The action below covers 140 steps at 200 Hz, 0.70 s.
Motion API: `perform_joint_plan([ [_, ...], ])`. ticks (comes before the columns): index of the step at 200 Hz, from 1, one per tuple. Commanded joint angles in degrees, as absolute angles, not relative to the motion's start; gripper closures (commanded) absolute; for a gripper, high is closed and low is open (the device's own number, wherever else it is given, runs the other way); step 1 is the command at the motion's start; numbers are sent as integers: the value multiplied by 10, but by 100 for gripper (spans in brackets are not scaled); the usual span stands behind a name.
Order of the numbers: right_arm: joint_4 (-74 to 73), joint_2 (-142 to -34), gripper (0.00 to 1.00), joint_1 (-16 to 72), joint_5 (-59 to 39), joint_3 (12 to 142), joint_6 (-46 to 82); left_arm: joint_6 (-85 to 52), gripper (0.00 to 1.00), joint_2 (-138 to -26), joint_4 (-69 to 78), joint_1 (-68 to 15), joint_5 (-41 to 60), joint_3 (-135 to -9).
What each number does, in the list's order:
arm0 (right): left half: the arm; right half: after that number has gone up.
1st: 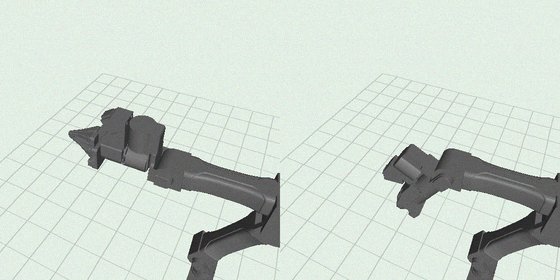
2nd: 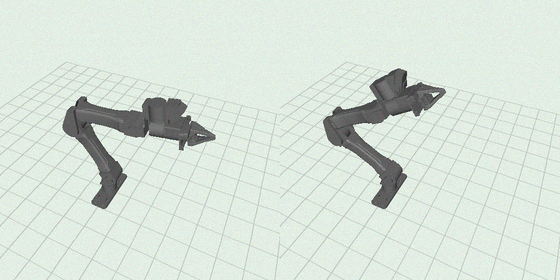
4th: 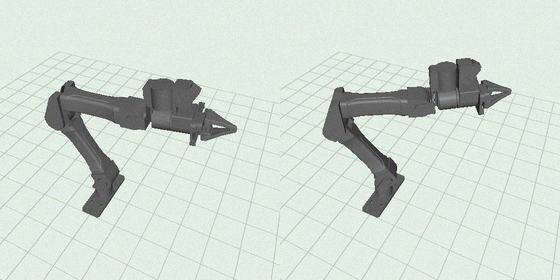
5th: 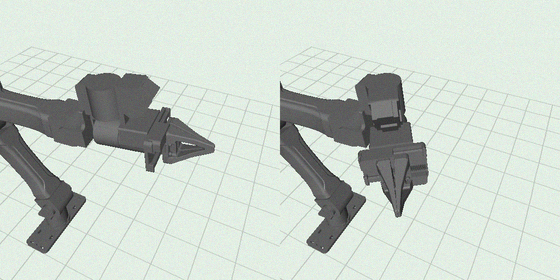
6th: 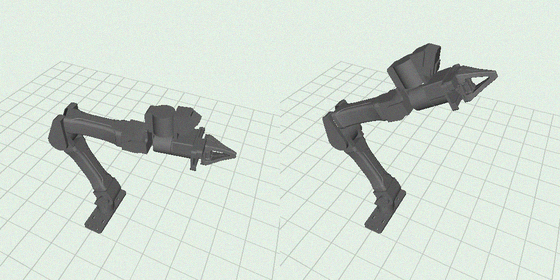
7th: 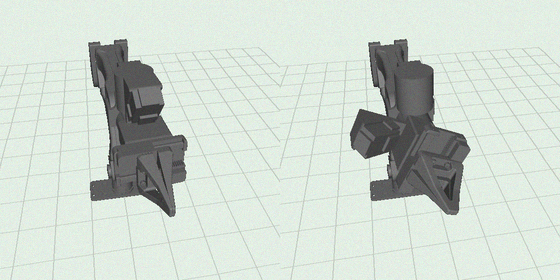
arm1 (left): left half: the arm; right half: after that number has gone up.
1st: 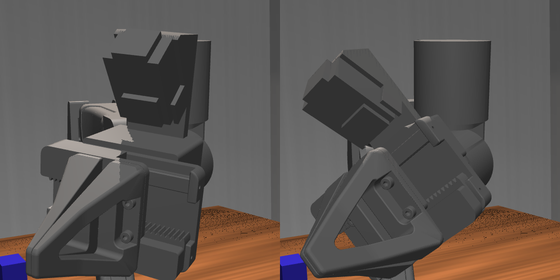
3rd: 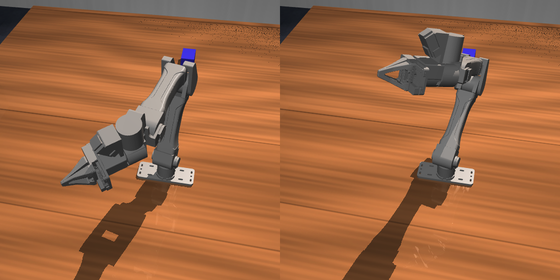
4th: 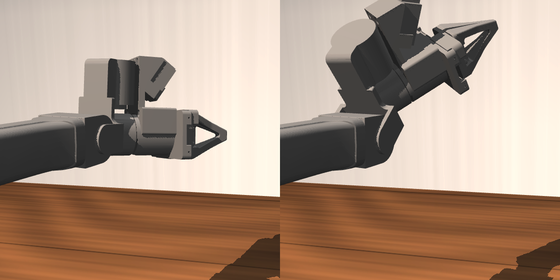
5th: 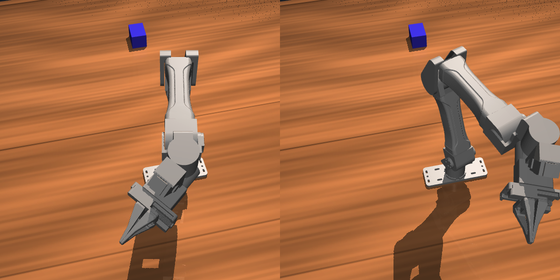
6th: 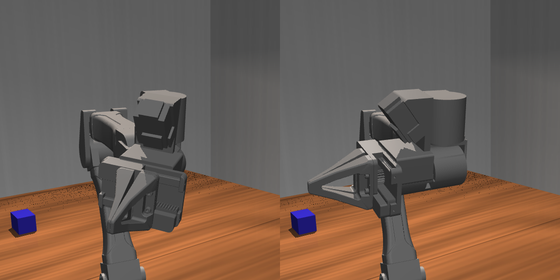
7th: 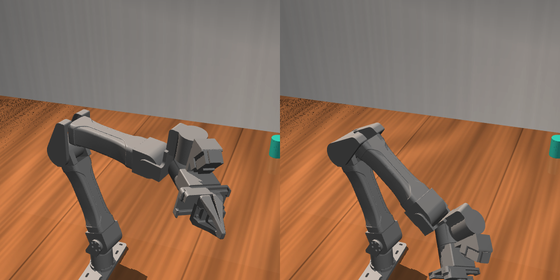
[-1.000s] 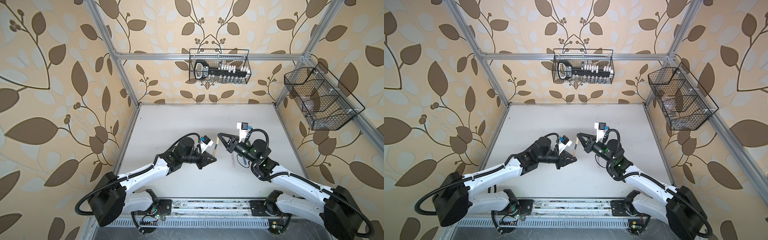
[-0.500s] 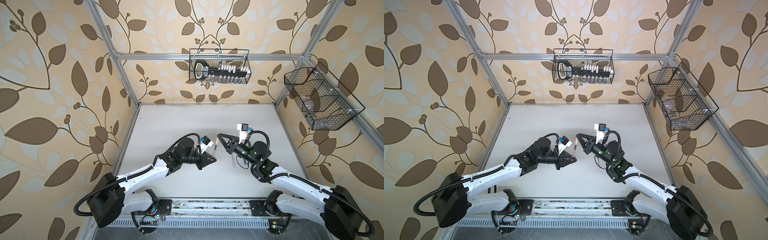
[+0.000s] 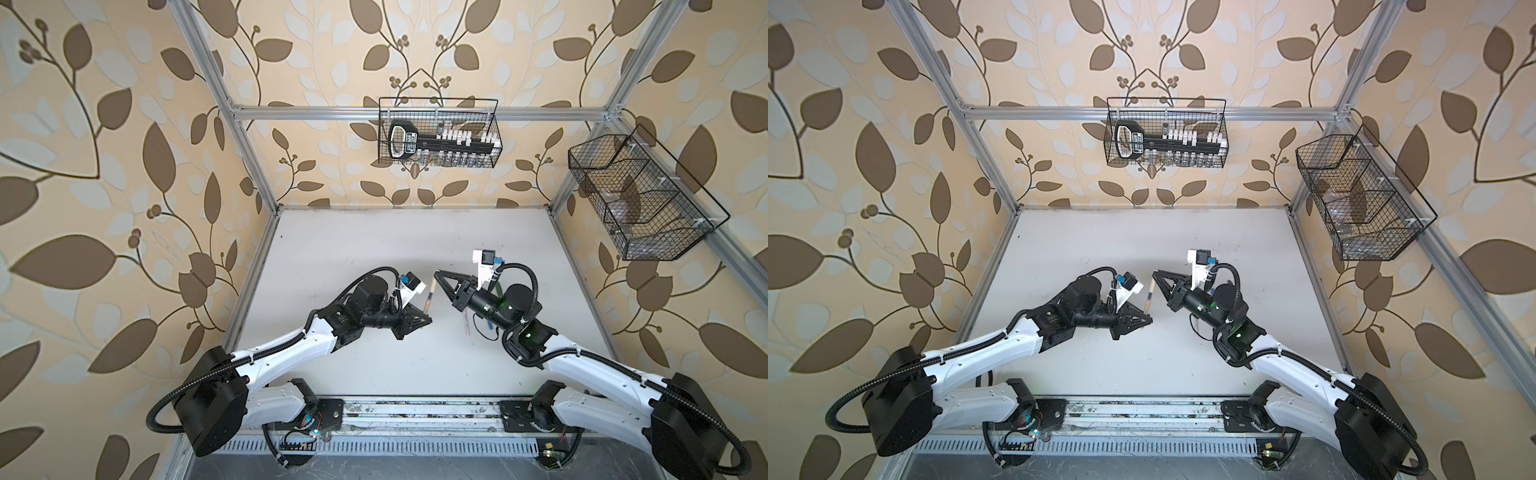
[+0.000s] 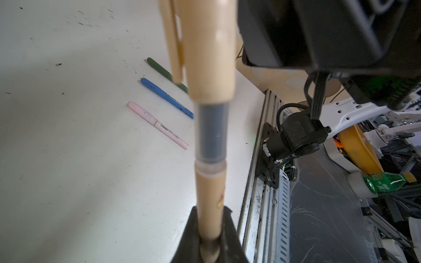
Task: Insert the pens into the pen caps
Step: 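Lower the beige cap with the right gripper down over the pen's nib, then push the cap down onto the pen with the right gripper while the left holds it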
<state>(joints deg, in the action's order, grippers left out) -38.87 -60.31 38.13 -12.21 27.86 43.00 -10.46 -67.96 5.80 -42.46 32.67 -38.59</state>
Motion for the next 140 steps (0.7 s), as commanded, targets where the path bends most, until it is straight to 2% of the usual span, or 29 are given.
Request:
perform_joint_plan([
  [1, -358, -600, 85, 385, -143, 282, 413, -89, 100, -659, 81, -429, 318, -414],
  [39, -310, -590, 83, 386, -141, 299, 384, -76, 100, -657, 69, -429, 312, -430],
  [62, -288, -577, 65, 387, -150, 305, 366, -71, 100, -658, 63, -429, 306, -437],
  [90, -201, -549, 50, 387, -152, 329, 319, -64, 100, -657, 50, -429, 299, -440],
  [116, -152, -529, 46, 369, -165, 349, 315, -65, 100, -657, 47, -429, 301, -436],
  [140, -162, -536, 45, 338, -220, 359, 335, -68, 100, -657, 45, -429, 304, -432],
])
